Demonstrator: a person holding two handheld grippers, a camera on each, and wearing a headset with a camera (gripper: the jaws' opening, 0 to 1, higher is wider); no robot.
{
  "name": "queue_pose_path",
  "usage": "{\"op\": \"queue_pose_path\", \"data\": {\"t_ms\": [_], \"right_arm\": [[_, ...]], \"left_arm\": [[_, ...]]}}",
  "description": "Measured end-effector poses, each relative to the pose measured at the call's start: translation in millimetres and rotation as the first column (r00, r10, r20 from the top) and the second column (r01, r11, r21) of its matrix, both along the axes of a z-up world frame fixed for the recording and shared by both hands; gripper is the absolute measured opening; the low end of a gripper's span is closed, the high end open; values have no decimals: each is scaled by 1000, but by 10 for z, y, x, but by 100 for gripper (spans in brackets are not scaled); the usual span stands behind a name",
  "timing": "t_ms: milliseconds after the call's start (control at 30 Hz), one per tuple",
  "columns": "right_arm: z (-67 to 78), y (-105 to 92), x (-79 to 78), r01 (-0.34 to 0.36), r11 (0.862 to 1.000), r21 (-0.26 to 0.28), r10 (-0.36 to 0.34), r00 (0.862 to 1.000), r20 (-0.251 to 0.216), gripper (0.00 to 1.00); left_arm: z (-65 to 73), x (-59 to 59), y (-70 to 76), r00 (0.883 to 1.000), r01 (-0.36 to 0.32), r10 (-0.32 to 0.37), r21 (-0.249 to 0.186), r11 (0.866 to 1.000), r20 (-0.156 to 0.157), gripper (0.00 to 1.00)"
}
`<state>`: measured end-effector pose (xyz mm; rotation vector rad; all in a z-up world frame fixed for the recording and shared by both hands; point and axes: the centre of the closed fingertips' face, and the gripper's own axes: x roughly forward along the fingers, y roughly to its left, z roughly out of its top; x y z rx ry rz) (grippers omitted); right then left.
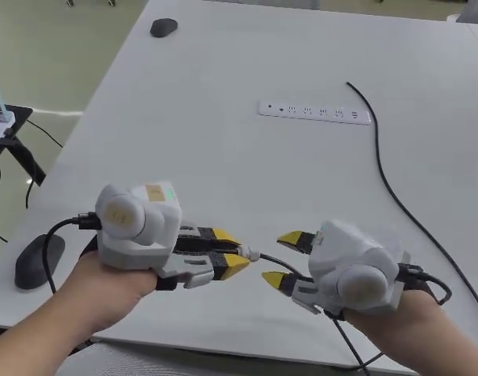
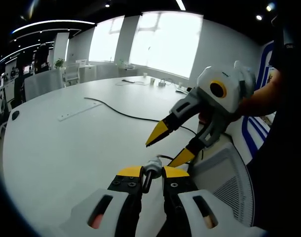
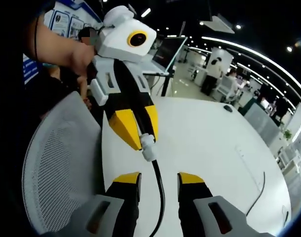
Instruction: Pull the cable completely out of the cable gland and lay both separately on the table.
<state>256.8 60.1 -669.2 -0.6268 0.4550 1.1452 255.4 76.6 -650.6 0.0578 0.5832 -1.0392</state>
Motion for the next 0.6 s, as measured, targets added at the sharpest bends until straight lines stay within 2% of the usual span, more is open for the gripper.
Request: {"op": "queue_pose_path", "data": {"t_ms": [333, 600], "right_arm": [[-39, 41, 11, -30, 999, -40, 31, 999, 32, 12], [-22, 63, 3, -46, 998, -32, 48, 998, 41, 6]], "left_arm": [[8, -12, 4, 1000, 4, -4, 2, 1000, -1, 15], [5, -38, -22, 1000, 9, -9, 5, 1000, -1, 15]]}}
